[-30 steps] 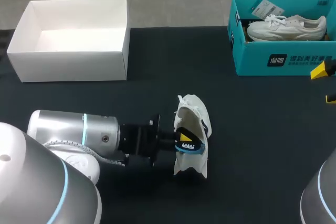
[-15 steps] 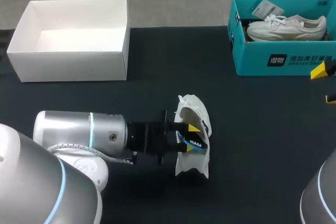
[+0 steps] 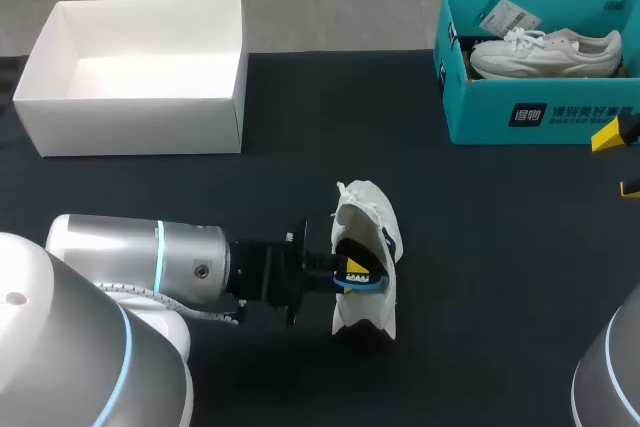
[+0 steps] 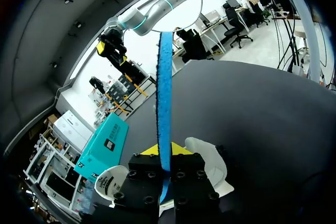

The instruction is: Take the shoe out of the shoebox, open the shoe tongue, remove and reinsert the insole, then place the shoe into the shoebox

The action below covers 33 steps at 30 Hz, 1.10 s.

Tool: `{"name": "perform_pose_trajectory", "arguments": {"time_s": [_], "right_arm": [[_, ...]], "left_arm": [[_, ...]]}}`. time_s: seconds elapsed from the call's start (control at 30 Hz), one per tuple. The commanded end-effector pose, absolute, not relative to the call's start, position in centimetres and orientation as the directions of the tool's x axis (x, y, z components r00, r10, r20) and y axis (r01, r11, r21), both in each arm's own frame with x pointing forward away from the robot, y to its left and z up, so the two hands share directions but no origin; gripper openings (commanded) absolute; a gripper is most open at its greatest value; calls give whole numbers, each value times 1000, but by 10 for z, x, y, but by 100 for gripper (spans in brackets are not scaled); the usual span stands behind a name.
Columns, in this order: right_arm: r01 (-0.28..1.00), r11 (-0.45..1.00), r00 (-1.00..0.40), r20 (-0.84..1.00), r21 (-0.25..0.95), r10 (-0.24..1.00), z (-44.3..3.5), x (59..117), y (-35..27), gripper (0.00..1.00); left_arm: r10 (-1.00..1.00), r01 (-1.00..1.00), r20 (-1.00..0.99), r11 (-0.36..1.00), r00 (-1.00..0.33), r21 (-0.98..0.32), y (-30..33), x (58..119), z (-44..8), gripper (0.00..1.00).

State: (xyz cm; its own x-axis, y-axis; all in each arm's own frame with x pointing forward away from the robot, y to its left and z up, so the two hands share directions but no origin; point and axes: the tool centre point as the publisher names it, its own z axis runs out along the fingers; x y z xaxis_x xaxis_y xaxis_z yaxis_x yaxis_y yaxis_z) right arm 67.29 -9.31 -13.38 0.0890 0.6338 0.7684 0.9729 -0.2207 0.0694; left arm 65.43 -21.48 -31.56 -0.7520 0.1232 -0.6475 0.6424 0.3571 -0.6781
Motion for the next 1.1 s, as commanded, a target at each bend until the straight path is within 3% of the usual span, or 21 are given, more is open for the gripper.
{"name": "perform_pose_trajectory", "arguments": {"time_s": [0.03, 0.7, 0.73, 0.8, 0.87, 1.03, 1.1], "right_arm": [[972, -222, 90, 768, 70, 634, -134, 672, -93, 100], [972, -222, 90, 768, 70, 634, -134, 672, -93, 100], [972, -222, 90, 768, 70, 634, -134, 672, -93, 100], [972, -222, 90, 768, 70, 634, -134, 672, -93, 100], [972, -222, 90, 768, 70, 634, -134, 672, -93, 100], [972, -222, 90, 768, 70, 634, -134, 672, -93, 100], [972, -222, 90, 768, 70, 634, -134, 672, -93, 100]], "left_arm": [[128, 641, -646, 363, -753, -676, -224, 663, -323, 0], [70, 584, -619, 426, -782, -691, -235, 694, -342, 0], [68, 587, -622, 423, -780, -691, -235, 692, -339, 2], [57, 595, -633, 413, -772, -690, -233, 688, -332, 32], [53, 607, -645, 403, -763, -685, -231, 682, -324, 52], [61, 632, -667, 394, -743, -668, -226, 668, -308, 48], [72, 637, -668, 392, -741, -664, -225, 662, -305, 41]]}}
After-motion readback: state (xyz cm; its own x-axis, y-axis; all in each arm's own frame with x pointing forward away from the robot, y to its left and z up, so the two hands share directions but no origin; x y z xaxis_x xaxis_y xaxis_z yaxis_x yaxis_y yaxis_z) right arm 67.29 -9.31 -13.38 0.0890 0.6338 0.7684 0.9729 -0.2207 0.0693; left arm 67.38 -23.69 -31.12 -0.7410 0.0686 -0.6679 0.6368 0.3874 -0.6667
